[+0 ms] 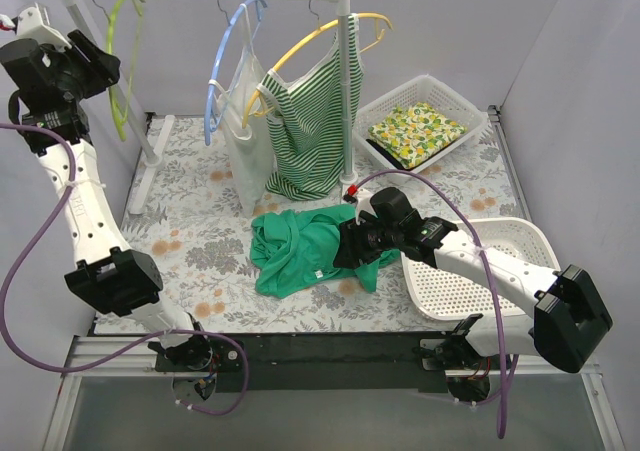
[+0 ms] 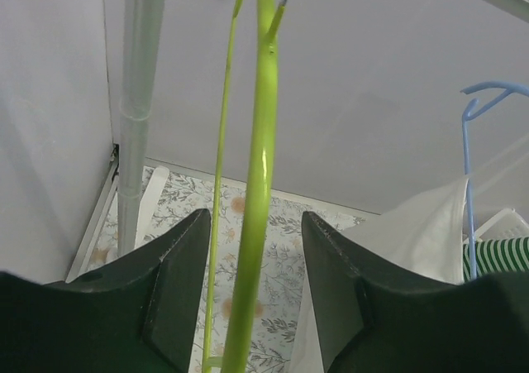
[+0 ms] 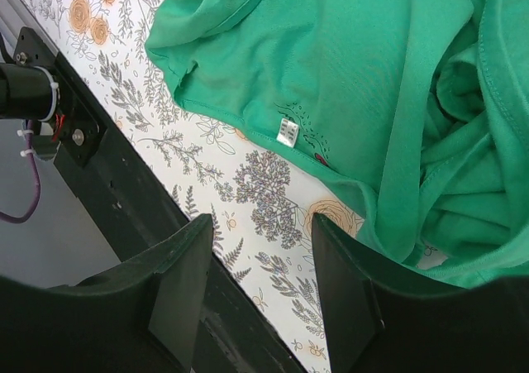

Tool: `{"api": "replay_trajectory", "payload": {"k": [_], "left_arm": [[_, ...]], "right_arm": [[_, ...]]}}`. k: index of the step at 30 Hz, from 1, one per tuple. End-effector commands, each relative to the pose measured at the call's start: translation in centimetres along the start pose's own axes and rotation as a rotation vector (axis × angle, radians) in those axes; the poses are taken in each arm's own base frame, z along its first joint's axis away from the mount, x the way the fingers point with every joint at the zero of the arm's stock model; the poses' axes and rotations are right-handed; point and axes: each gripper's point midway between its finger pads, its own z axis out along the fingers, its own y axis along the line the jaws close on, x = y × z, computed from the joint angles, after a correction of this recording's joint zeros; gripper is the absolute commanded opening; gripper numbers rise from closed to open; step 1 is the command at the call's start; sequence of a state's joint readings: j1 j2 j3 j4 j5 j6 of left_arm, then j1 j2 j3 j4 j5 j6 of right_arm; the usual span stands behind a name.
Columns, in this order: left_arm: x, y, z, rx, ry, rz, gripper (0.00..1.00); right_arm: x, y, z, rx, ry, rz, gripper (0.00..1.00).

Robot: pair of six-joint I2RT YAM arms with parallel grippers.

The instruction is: Place the tank top on the hanger

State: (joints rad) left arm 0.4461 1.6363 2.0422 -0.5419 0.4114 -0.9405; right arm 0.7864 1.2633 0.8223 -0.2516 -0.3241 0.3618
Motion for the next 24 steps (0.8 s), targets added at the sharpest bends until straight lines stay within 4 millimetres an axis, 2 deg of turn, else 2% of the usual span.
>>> {"api": "replay_trajectory", "payload": {"k": [1, 5, 12, 17, 24], "left_arm": [[-0.1, -2.0, 0.2, -0.029, -0.012, 0.088, 0.47], [0.0, -2.0, 0.5, -0.089, -0.020, 0.120, 0.46], [0.2, -2.0, 0.7, -0.173, -0.030, 0.180, 0.38], [0.2, -1.8, 0.7, -0.234, -0.038, 0.208, 0.26], [0.7, -1.1, 0.6, -0.301, -0.033, 0.243, 0.24]], "right_arm": [[-1.1, 0.5, 0.0, -0.021, -0.035, -0.037, 0.59], [-1.0, 0.3, 0.0, -0.015, -0.037, -0.040, 0.59], [-0.9, 0.3, -0.2, -0.016, -0.039, -0.043, 0.59], [-0.9, 0.3, -0.2, -0.015, -0.041, -0.044, 0.59], [-0.8, 0.4, -0.2, -0.019, -0.038, -0.042, 0.59]]}}
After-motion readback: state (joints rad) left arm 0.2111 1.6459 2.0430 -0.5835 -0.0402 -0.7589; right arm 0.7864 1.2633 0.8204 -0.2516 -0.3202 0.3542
